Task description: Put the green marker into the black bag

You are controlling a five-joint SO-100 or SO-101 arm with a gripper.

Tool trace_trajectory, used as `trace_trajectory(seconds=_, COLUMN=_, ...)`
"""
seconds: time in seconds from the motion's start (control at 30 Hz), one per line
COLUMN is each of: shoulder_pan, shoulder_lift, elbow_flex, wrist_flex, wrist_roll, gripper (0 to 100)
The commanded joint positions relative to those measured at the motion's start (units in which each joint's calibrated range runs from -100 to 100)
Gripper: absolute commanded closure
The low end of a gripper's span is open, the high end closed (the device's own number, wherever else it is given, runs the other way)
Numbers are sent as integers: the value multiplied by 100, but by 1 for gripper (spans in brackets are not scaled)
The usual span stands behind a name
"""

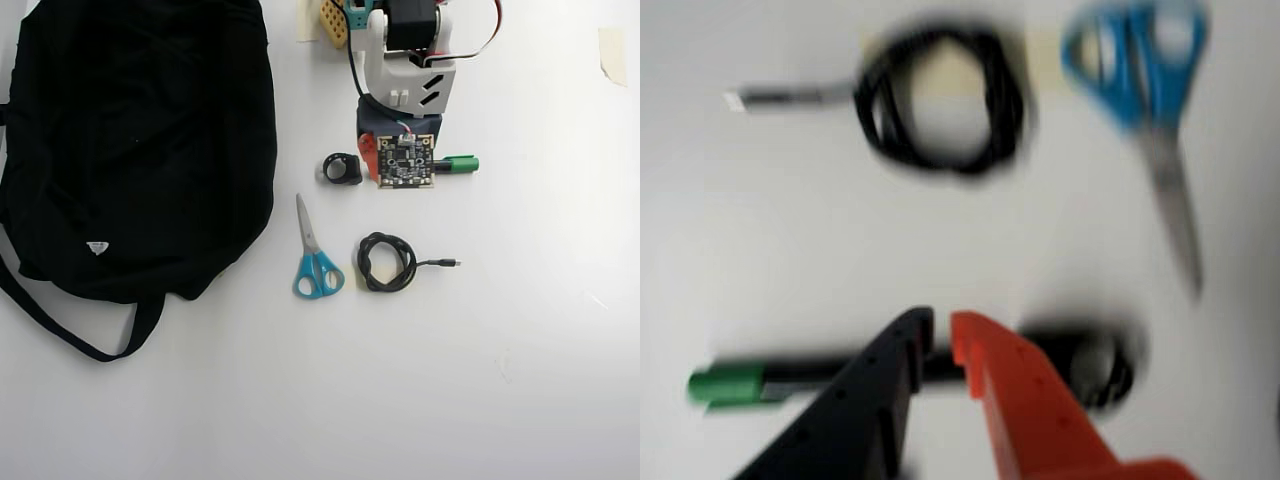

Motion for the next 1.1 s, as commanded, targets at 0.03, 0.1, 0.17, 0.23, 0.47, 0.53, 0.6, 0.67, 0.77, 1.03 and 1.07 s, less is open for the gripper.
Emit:
trace_trajectory(seconds=0.03, shoulder_pan=-38, shoulder_lift=-145, elbow_flex=-182, wrist_flex=811, wrist_roll=-561, gripper=98)
trace_trajectory(seconds=0.1, shoulder_pan=-113, shoulder_lift=-137, elbow_flex=-182, wrist_flex=914, wrist_roll=-598, gripper=98)
trace_trajectory(seconds=0.17, shoulder_pan=-218, shoulder_lift=-137, elbow_flex=-182, wrist_flex=983, wrist_roll=-593, gripper=97)
trace_trajectory(seconds=0.23, shoulder_pan=-300, shoulder_lift=-153, elbow_flex=-173, wrist_flex=1060, wrist_roll=-582, gripper=97)
trace_trajectory(seconds=0.47, shoulder_pan=-457, shoulder_lift=-153, elbow_flex=-173, wrist_flex=1215, wrist_roll=-535, gripper=97)
trace_trajectory(seconds=0.53, shoulder_pan=-457, shoulder_lift=-153, elbow_flex=-173, wrist_flex=1215, wrist_roll=-498, gripper=97)
trace_trajectory(seconds=0.6, shoulder_pan=-457, shoulder_lift=-153, elbow_flex=-173, wrist_flex=1215, wrist_roll=-493, gripper=97)
trace_trajectory(seconds=0.67, shoulder_pan=-457, shoulder_lift=-153, elbow_flex=-182, wrist_flex=1215, wrist_roll=-483, gripper=97)
trace_trajectory(seconds=0.77, shoulder_pan=-464, shoulder_lift=-153, elbow_flex=-182, wrist_flex=1215, wrist_roll=-467, gripper=97)
trace_trajectory(seconds=1.03, shoulder_pan=-681, shoulder_lift=-70, elbow_flex=-191, wrist_flex=1198, wrist_roll=-477, gripper=97)
trace_trajectory(seconds=1.07, shoulder_pan=-734, shoulder_lift=-62, elbow_flex=-182, wrist_flex=1198, wrist_roll=-504, gripper=97)
